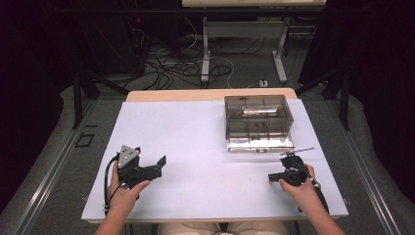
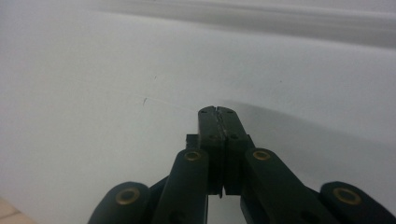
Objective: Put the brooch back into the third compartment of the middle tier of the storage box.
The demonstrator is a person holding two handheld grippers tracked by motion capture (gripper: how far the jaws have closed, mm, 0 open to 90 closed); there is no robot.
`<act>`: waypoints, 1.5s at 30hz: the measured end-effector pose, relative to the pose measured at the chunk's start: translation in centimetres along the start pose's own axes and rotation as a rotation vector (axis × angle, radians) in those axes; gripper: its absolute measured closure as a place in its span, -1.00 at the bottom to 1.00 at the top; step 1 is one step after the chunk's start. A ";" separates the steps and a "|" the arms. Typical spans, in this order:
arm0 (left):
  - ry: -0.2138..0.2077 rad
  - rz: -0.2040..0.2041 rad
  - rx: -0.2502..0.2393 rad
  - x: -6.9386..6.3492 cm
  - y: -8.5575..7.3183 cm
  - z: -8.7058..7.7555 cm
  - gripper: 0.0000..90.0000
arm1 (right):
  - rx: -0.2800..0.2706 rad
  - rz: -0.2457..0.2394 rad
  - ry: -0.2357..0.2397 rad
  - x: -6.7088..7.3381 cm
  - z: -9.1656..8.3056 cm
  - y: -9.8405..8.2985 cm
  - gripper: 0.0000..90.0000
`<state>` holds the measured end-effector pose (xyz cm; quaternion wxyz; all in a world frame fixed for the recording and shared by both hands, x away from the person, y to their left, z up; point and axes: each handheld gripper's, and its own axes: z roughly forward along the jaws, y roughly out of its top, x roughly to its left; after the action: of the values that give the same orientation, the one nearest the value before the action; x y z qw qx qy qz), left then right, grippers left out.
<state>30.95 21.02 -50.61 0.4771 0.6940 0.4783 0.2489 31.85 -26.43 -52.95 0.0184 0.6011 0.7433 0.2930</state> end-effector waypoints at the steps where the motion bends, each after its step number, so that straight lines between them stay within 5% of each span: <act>1: 0.000 0.000 0.000 0.0 0.0 0.0 -0.99 | -0.002 0.001 -0.001 0.0 0.0 0.0 1.00; 22: -0.002 -0.008 -0.003 0.0 0.0 0.0 -0.99 | -0.085 -0.024 0.003 0.4 -0.8 0.0 1.00; 45: -0.006 -0.012 -0.005 0.1 0.0 0.0 -0.99 | -0.247 -0.060 -0.008 0.7 -2.0 -0.2 1.00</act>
<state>30.99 21.06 -50.66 0.4818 0.6906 0.4804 0.2452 30.72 -26.62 -51.12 0.1039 0.5727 0.7192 0.3793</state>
